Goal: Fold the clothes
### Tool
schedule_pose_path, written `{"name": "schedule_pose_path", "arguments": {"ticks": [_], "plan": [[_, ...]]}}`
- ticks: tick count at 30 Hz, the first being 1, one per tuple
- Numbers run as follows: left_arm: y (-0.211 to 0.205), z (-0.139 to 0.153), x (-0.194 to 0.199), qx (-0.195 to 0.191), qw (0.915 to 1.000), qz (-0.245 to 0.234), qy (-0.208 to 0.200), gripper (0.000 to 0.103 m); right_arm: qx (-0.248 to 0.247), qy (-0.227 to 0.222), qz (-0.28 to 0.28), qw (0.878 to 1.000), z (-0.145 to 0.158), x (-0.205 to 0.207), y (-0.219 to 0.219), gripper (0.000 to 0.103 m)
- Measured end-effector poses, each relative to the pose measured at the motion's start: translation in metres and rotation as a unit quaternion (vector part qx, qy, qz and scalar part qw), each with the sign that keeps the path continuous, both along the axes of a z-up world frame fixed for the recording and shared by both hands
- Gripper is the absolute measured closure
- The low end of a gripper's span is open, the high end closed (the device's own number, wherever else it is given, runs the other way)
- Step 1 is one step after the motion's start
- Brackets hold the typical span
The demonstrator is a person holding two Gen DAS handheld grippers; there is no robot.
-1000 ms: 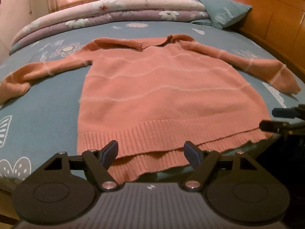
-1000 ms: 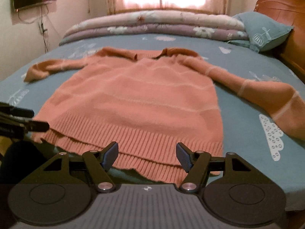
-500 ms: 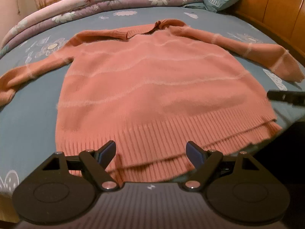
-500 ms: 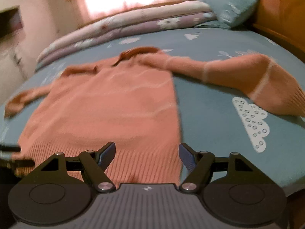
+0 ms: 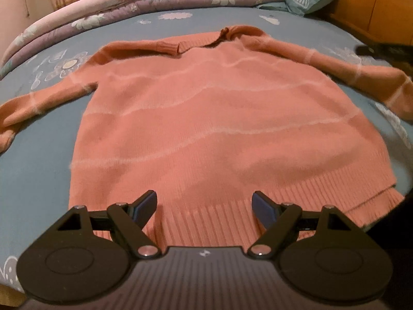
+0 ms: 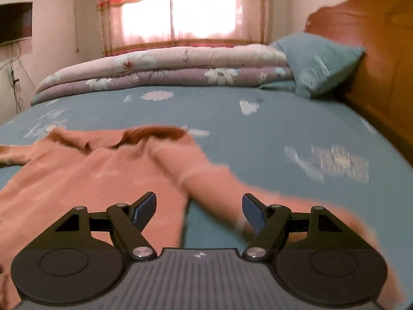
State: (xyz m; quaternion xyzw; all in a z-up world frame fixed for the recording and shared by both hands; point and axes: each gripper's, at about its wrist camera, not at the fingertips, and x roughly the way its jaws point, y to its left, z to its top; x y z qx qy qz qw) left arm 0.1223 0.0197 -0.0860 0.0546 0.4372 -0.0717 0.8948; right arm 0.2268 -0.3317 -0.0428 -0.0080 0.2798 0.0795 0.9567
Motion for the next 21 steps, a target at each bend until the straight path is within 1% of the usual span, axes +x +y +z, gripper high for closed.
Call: {"name": "schedule_pose_path", "arguments": {"ticks": [3,6,8,10,12,13,15,16,18,20,21], "plan": [[0.002,0.001,0.008,0.0,1.0,0.005,-0.002,0.022,0.003,0.017,0.01,1.0,0.0,0.053,-0.014,0.026],[0.001,-0.002,0.016,0.002,1.0,0.007,0.003,0.022,0.013,0.054,0.01,0.998,-0.012,0.105,-0.03,0.026],[0.0,-0.005,0.022,0.004,0.9999,0.005,0.009,0.022,0.042,0.09,0.014,0.995,-0.026,0.136,-0.042,0.026],[0.0,-0.009,0.029,0.006,0.9998,0.004,0.016,0.022,0.072,0.122,0.016,0.99,-0.042,0.156,-0.05,0.027],[0.001,-0.012,0.034,0.004,0.9998,0.004,0.021,0.022,0.092,0.151,0.021,0.984,-0.057,0.171,-0.055,0.029],[0.001,-0.013,0.037,0.002,0.9997,0.004,0.023,0.022,0.098,0.161,0.025,0.982,-0.061,0.174,-0.055,0.032],[0.002,-0.015,0.041,-0.001,0.9997,0.002,0.025,0.022,0.118,0.174,0.042,0.977,-0.067,0.176,-0.057,0.044],[0.003,-0.016,0.043,-0.002,0.9997,0.002,0.026,0.022,0.13,0.175,0.052,0.975,-0.067,0.175,-0.059,0.057],[0.003,-0.018,0.046,-0.004,0.9996,0.002,0.027,0.018,0.146,0.179,0.069,0.971,-0.066,0.173,-0.06,0.061],[0.002,-0.019,0.047,-0.005,0.9997,0.001,0.026,0.018,0.158,0.183,0.085,0.967,-0.064,0.171,-0.062,0.065],[0.002,-0.019,0.048,-0.007,0.9997,0.002,0.026,0.018,0.165,0.185,0.09,0.965,-0.064,0.171,-0.063,0.065]]}}
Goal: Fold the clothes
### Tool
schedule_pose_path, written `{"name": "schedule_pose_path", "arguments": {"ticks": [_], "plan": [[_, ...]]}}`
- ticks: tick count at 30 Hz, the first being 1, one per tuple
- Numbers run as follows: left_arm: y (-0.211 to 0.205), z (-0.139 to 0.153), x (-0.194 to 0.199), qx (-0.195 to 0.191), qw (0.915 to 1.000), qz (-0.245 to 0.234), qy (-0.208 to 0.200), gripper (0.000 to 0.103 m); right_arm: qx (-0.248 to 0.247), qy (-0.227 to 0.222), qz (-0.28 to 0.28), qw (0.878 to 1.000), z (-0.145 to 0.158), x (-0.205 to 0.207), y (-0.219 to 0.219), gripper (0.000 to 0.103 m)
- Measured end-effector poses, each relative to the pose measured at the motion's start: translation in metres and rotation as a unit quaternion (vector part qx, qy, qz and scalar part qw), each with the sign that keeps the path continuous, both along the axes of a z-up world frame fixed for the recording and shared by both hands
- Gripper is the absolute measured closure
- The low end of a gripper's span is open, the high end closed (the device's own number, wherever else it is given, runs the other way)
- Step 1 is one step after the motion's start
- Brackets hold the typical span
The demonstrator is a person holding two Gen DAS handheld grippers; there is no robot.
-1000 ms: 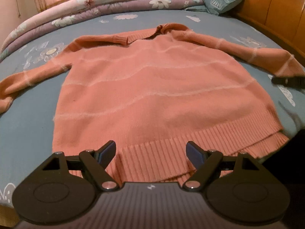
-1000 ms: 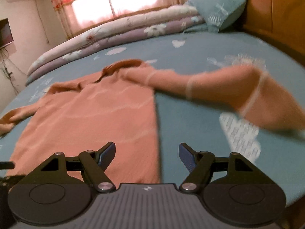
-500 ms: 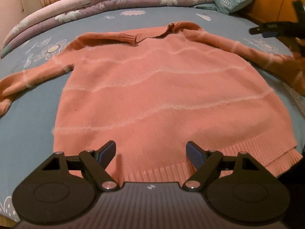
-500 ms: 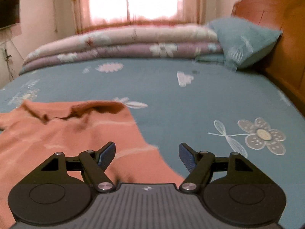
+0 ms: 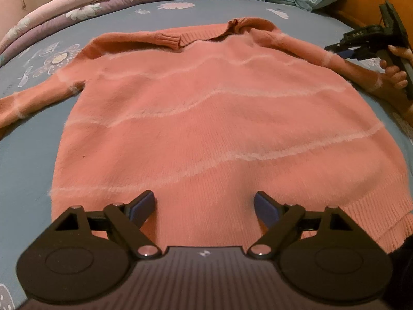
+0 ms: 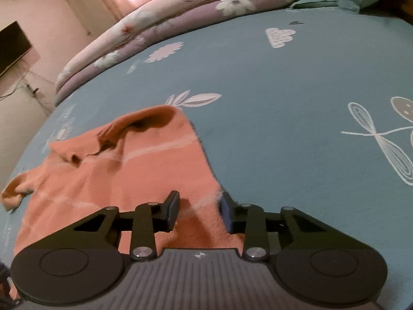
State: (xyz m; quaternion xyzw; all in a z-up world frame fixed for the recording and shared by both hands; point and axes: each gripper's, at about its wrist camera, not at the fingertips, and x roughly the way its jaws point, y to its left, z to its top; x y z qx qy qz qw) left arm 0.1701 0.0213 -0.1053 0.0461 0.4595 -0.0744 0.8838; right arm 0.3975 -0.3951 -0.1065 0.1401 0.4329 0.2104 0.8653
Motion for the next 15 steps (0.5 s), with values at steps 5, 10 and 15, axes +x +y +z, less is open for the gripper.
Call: {"name": "schedule_pose_path", "arguments": {"ticks": [5,10,15], "plan": [[-0.001,-0.001,0.0,-0.002,1.0,-0.001,-0.002,0.017,0.031,-0.005,0.012,0.999,0.007,-0.005,-0.007,0.081],[-0.001,-0.001,0.002,-0.001,1.0,-0.001,-0.001,0.017,-0.125,-0.046,0.013,0.991,0.021,-0.009,0.027,0.09],[-0.001,-0.001,0.003,0.001,1.0,-0.002,-0.002,0.017,-0.265,-0.125,0.001,0.956,0.043,-0.011,0.065,0.091]]}}
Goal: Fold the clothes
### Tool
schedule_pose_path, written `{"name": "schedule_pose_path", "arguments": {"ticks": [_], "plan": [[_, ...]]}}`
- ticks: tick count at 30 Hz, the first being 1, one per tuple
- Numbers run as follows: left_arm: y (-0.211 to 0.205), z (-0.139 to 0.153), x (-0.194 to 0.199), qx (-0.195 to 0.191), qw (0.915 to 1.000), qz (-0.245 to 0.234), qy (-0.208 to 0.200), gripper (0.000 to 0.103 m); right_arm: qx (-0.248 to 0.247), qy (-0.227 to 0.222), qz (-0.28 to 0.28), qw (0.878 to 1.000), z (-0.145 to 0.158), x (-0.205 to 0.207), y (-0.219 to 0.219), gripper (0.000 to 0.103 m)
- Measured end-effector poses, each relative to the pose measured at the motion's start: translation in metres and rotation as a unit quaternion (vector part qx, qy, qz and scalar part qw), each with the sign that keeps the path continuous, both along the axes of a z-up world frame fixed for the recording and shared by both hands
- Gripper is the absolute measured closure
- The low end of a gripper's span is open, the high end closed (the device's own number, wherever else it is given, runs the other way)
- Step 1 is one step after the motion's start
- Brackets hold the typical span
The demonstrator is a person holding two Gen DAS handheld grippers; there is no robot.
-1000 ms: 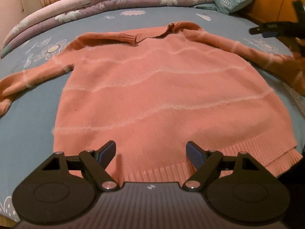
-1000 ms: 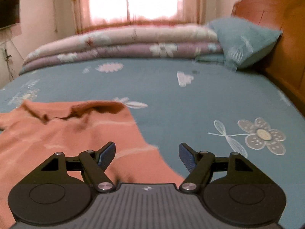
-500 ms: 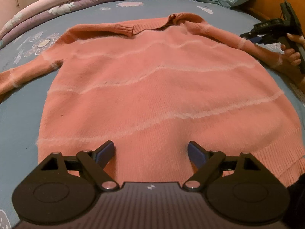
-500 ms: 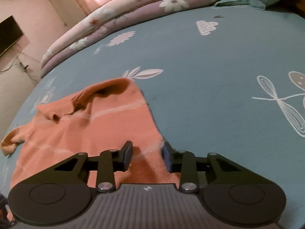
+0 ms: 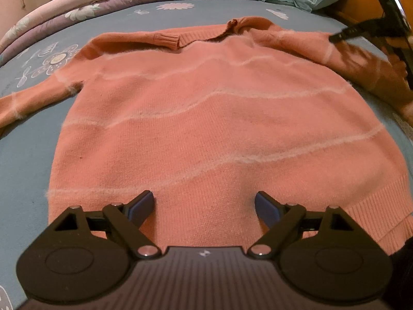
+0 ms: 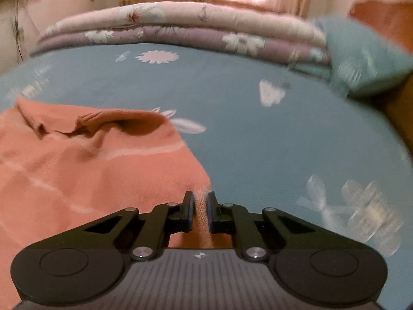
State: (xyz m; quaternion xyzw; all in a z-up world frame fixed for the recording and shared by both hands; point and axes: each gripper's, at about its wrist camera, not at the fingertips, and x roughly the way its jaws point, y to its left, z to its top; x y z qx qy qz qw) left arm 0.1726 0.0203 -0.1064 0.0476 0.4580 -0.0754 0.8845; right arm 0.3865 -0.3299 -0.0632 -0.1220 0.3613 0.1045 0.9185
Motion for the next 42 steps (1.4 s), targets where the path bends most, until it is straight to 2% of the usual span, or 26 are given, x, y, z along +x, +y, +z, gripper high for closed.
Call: {"name": "schedule_pose_path", "arguments": {"ticks": [4,10,14,17,18,20,21,23,25,28,29,30,33,35,39,42], "plan": [[0.0,-0.001,0.001,0.0,1.0,-0.001,0.0,0.016,-0.081,-0.032,-0.017,0.996,0.001,0.018,0.017,0.091],[0.002,-0.002,0.002,-0.002,1.0,-0.003,0.0,0.016,-0.163,-0.053,-0.05,0.984,-0.015,0.052,0.027,0.091],[0.002,0.0,0.003,-0.001,1.0,-0.002,-0.002,0.016,-0.237,-0.065,-0.051,0.968,-0.035,0.068,0.039,0.091],[0.003,0.0,0.004,0.0,1.0,-0.003,-0.003,0.016,-0.273,-0.07,-0.061,0.957,-0.047,0.08,0.043,0.092],[0.003,0.0,0.004,0.0,1.0,-0.003,-0.003,0.016,-0.296,-0.079,-0.074,0.949,-0.052,0.084,0.043,0.099],[0.003,-0.001,0.005,-0.001,1.0,-0.003,-0.002,0.016,-0.362,-0.108,-0.116,0.919,-0.061,0.097,0.037,0.102],[0.003,-0.002,0.005,-0.001,1.0,-0.003,-0.002,0.016,-0.352,-0.096,-0.132,0.922,-0.061,0.105,0.025,0.102],[0.003,-0.002,0.006,-0.001,1.0,-0.004,-0.003,0.016,-0.258,-0.034,-0.162,0.952,-0.049,0.115,-0.005,0.102],[0.003,-0.002,0.006,-0.002,1.0,-0.004,-0.003,0.016,-0.17,-0.02,-0.175,0.97,-0.032,0.106,-0.025,0.101],[0.002,-0.002,0.007,0.0,1.0,-0.003,-0.003,0.015,-0.061,-0.005,-0.138,0.988,-0.01,0.08,-0.035,0.091],[0.001,-0.003,0.007,0.002,1.0,-0.002,-0.003,0.015,-0.024,0.003,-0.121,0.992,-0.004,0.071,-0.035,0.086],[0.0,-0.003,0.007,0.004,1.0,-0.002,-0.004,0.015,0.014,0.015,-0.106,0.994,0.001,0.062,-0.034,0.085],[-0.001,-0.003,0.006,0.006,1.0,0.001,-0.004,0.015,0.111,0.044,-0.064,0.991,0.013,0.04,-0.031,0.078],[-0.003,-0.002,0.004,0.007,1.0,0.002,-0.003,0.015,0.166,0.076,-0.04,0.982,0.014,0.029,-0.028,0.06],[-0.004,0.0,0.003,0.011,0.9999,-0.002,-0.004,0.015,0.236,0.145,-0.034,0.96,-0.002,0.016,-0.019,0.059],[-0.004,0.002,0.001,0.011,0.9999,-0.003,-0.008,0.015,0.262,0.179,-0.051,0.947,-0.024,0.02,-0.018,0.059]]}}
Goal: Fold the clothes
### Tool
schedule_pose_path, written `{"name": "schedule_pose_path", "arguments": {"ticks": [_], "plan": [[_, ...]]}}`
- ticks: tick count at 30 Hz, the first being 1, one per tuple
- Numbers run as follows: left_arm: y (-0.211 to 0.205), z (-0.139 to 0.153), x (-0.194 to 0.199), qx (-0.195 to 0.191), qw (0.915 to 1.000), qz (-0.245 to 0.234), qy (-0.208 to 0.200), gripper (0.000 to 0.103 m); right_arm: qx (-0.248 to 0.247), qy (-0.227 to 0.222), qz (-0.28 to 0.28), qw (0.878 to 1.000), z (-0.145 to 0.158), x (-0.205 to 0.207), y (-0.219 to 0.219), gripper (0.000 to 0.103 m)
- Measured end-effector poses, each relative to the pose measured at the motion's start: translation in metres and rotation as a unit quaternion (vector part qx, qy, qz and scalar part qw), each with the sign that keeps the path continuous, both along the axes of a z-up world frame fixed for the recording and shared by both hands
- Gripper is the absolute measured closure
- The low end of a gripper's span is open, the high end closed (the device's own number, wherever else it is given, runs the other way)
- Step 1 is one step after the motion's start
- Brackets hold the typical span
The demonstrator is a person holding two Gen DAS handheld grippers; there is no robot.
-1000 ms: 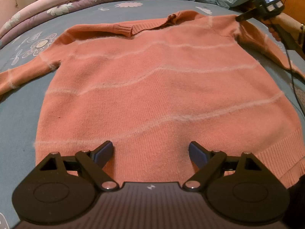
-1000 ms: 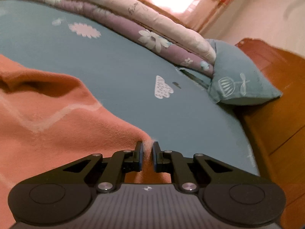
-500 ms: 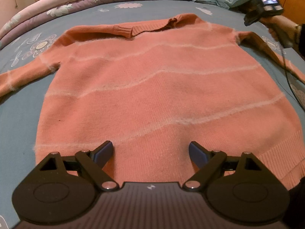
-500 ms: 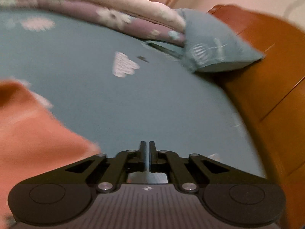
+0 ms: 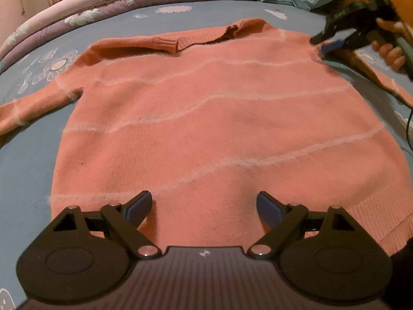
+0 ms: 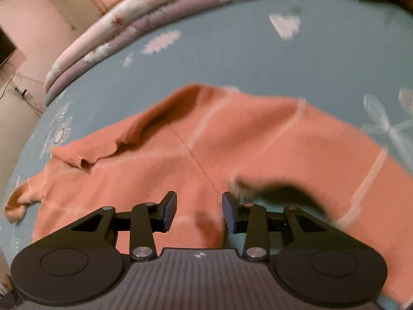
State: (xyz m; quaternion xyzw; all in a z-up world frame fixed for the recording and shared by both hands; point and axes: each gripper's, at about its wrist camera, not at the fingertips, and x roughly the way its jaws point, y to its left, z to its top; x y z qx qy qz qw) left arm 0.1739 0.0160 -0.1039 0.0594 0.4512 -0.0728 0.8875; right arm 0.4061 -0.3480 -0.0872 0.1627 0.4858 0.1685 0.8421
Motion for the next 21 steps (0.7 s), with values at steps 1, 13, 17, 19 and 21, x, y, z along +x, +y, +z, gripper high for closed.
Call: {"name": "schedule_pose_path", "arguments": {"ticks": [1,13,17,19,21], "plan": [[0.0,0.001,0.0,0.0,1.0,-0.001,-0.001,0.015,0.006,0.009,-0.006,1.0,-0.007,0.002,0.001,0.059],[0.003,0.002,-0.002,-0.003,1.0,0.001,-0.007,0.015,0.055,0.017,-0.033,0.998,-0.032,-0.007,-0.01,0.046],[0.002,0.002,0.0,-0.004,0.9999,0.009,-0.007,0.015,0.118,0.023,-0.049,0.992,-0.042,-0.012,-0.014,0.043],[0.0,0.003,-0.002,-0.008,0.9999,0.003,-0.009,0.015,0.132,0.017,-0.041,0.99,-0.044,-0.012,-0.01,0.038],[-0.001,0.004,-0.003,-0.006,0.9999,-0.001,-0.012,0.015,0.125,0.005,-0.038,0.991,-0.043,-0.01,-0.006,0.038]]}}
